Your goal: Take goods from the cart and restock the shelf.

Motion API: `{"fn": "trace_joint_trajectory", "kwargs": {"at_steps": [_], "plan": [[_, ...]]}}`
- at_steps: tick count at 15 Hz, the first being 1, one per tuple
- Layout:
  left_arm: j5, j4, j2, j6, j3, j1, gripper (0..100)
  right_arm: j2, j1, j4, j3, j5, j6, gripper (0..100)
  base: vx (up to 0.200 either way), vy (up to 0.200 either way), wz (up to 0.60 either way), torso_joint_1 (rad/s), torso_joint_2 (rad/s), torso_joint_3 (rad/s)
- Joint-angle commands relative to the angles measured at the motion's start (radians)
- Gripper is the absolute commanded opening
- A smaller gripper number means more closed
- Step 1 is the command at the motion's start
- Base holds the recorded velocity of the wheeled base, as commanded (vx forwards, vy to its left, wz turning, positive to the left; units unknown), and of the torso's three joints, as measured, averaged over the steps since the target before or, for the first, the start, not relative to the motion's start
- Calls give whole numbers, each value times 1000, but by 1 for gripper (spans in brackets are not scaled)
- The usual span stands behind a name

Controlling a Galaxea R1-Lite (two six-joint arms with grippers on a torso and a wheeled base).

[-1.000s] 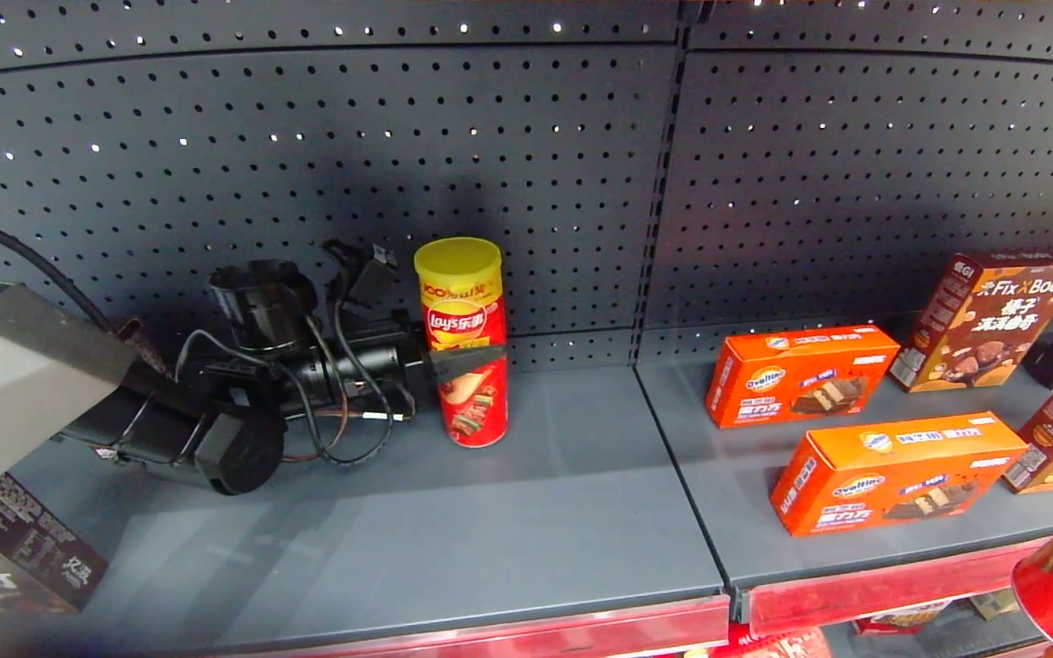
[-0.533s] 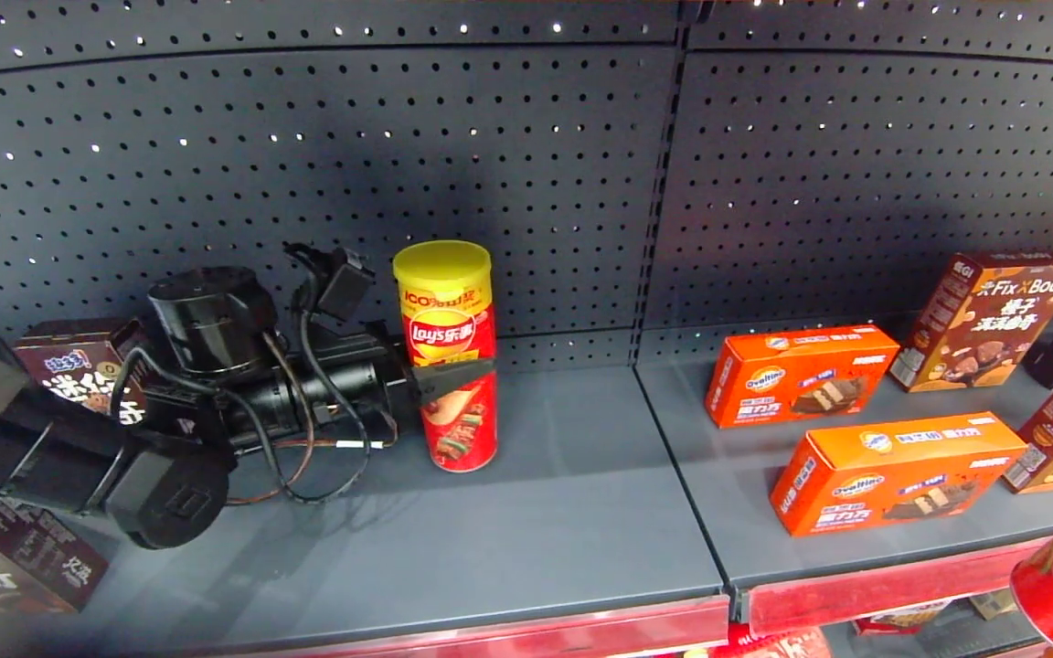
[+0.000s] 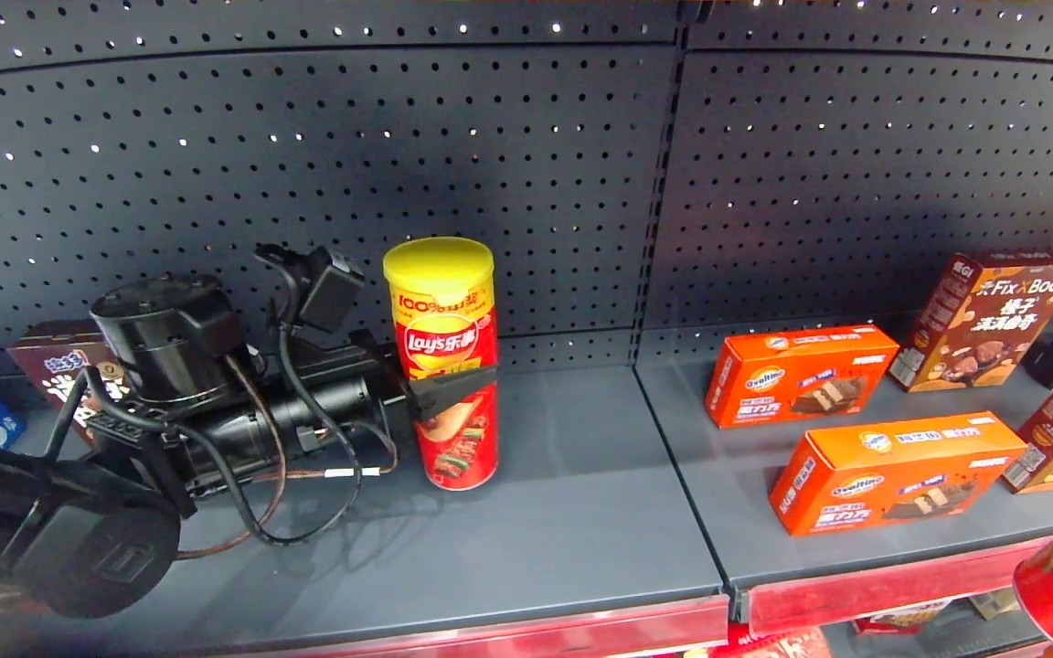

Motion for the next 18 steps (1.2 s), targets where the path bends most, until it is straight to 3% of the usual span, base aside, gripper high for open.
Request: {"fn": "trace_joint_trajectory", "kwargs": {"at_steps": [1,5,7,8,11,14,16,18], "plan": [[17,-2,-34,-1,48,-17,0,-1,-2,-1,-3,1,-1,0,0,0,0,0,0,0],[37,-127,-37,-5,132,-23,0,0,-2,-1,-4,-1,-1,0,0,0,0,0,0,0],[69,-139,-39,-5,155,-27,0,0,-2,-1,-3,-1,-1,0,0,0,0,0,0,0],[112,-140,-40,-5,184,-39,0,0,-2,-1,-3,-2,-1,0,0,0,0,0,0,0],[114,-174,-60,-5,229,-40,0,-1,-3,-1,-1,-2,-1,0,0,0,0,0,0,0],[117,-234,-95,-64,276,-50,0,-3,-3,-1,3,-2,-1,0,0,0,0,0,0,0],[127,-240,-103,-67,292,-53,0,-3,-3,-1,5,-2,-1,0,0,0,0,0,0,0],[186,-243,-101,-67,321,-77,0,-3,-3,-1,3,-2,-1,0,0,0,0,0,0,0]]}}
